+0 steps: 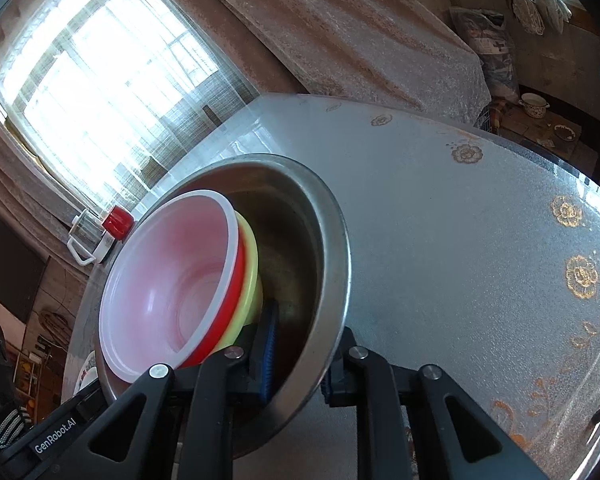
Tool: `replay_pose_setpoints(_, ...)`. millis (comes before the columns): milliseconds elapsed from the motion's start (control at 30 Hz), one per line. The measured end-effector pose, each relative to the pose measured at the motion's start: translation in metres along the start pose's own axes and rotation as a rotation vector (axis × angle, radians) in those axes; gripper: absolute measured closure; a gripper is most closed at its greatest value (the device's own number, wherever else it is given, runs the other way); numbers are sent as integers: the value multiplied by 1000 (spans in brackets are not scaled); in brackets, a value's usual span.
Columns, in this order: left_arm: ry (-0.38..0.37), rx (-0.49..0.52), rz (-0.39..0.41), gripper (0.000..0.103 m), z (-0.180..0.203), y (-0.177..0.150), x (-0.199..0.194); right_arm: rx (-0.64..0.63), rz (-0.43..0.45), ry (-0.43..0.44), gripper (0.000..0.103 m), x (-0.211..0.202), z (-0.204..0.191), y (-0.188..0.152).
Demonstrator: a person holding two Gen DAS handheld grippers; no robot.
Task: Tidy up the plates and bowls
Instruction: 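Lift the nested bowls and carry them over the plate stack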
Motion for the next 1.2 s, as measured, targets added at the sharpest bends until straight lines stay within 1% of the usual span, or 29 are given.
replay_pose_setpoints(133, -24, -8, 11, 103, -9, -9, -15, -30, 31, 7, 86, -12, -14, 6)
replay_pose_setpoints(233, -38, -34, 28, 103, -16, -13, -26, -57, 34, 21, 86, -18, -27, 7)
replay_pose_setpoints(433, -38, -66, 47, 103, -31, -20, -43, -48, 3, 65, 86, -15, -42, 0)
replay_pose_setpoints(600, -60, -119, 84, 103, -51, -27, -64, -51, -12, 118, 85, -17, -60, -6)
replay_pose_setpoints(733, -45, -126, 100, 103, -60, -30, -79, -73, -16, 155, 86, -21, -76, -10)
replay_pose_setpoints(900, -35, -120, 104, 103, -65, -31, -81, -85, -15, 175, 86, -19, -87, -14)
replay_pose_setpoints(1200, -87, -129, 78, 103, -84, -35, -86, -57, -47, 199, 86, -14, -91, -19)
Point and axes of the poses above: each gripper's, at about its wrist camera, not at the fingertips, and x roughly the way its jaws point, z to its right, y to its top, the point moved 3 cm from there along x, roughly the way its jaws point, and after that the axes turned 1 degree about -z, right-handed, at the moved point
